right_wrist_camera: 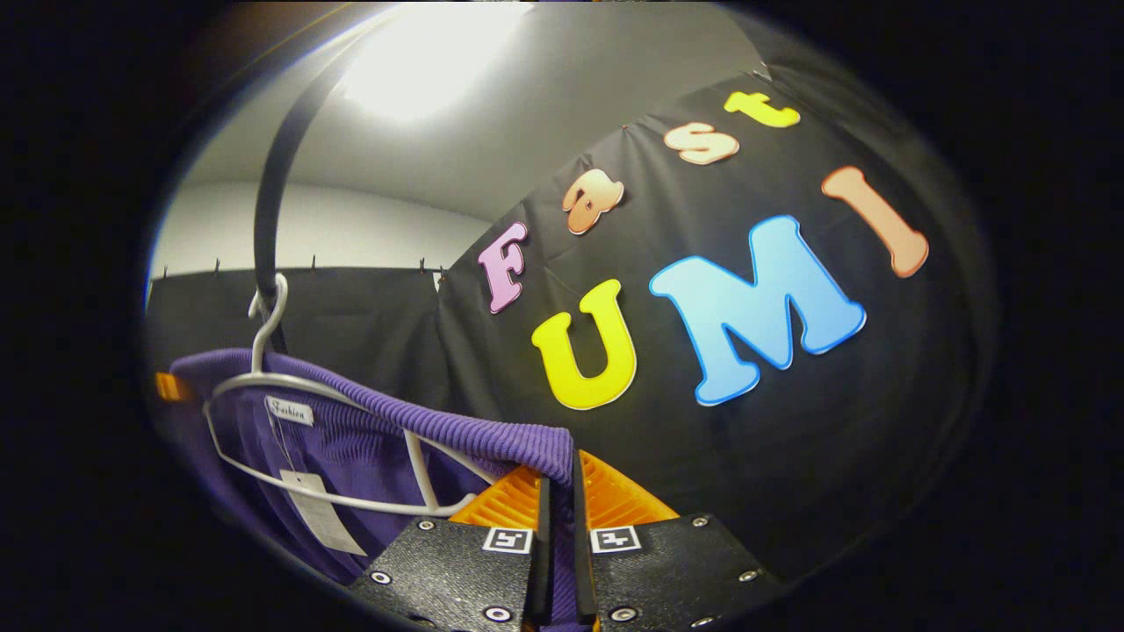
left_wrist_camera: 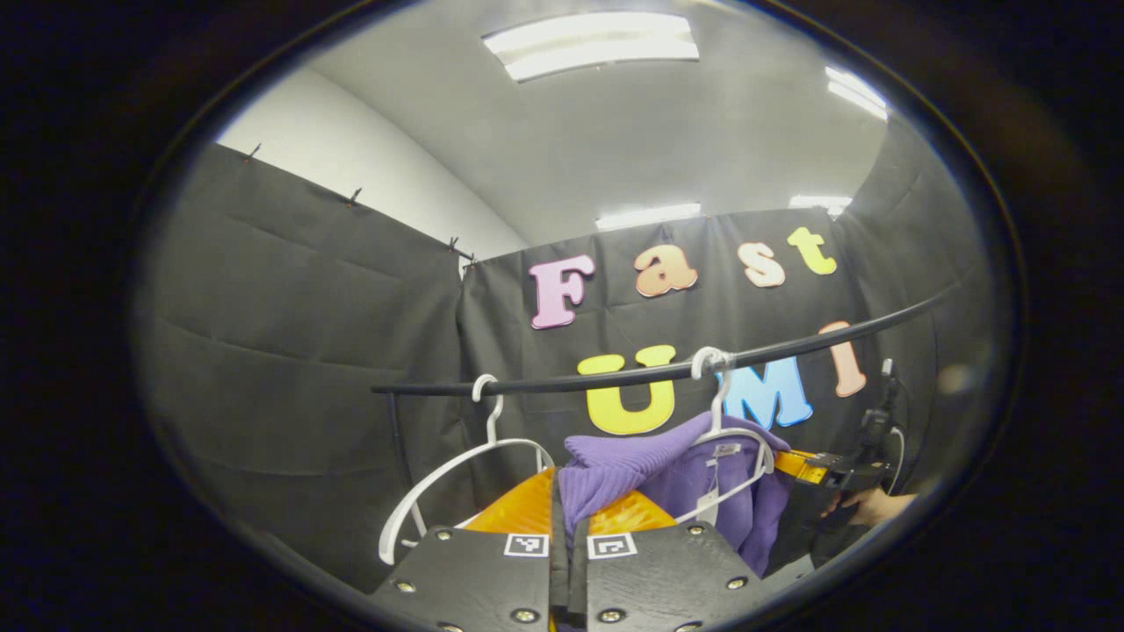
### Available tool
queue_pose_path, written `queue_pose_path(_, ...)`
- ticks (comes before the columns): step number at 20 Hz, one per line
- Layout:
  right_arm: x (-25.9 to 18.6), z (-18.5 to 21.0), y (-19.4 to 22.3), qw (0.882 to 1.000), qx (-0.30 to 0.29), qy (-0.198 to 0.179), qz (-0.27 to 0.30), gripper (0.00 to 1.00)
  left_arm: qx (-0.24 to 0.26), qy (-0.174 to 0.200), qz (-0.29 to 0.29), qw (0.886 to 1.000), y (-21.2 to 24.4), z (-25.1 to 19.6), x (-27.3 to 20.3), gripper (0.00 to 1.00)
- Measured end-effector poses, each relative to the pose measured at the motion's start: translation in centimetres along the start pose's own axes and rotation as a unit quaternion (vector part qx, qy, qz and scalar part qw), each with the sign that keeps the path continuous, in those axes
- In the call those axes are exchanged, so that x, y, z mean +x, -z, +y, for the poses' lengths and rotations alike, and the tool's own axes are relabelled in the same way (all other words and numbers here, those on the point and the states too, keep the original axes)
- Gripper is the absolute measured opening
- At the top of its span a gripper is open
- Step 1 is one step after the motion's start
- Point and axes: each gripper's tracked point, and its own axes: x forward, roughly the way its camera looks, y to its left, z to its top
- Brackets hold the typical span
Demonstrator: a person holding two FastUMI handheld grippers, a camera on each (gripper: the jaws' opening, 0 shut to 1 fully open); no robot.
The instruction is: Grasp the clothes on the hanger with both hands and then place them into the laundry hamper below.
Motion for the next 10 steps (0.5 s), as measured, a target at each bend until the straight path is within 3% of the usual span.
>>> queue_pose_path(3, 0.4, -0.1, 0.8, 0.999, 0.025, -0.019, 0.01, 0.1, -0.008, 0.01, 0.005, 1.0, -0.9, 0.4, 0.2, 0.06)
queue_pose_path(4, 0.6, -0.1, 1.0, 0.999, 0.019, -0.022, 0.015, 0.1, -0.005, 0.013, 0.006, 1.0, -1.4, 0.6, 0.6, 0.01)
queue_pose_path(10, 1.3, 0.0, 1.4, 0.998, 0.002, -0.05, 0.035, 0.1, -0.003, 0.056, 0.051, 0.997, -2.3, 1.6, 3.1, 0.01)
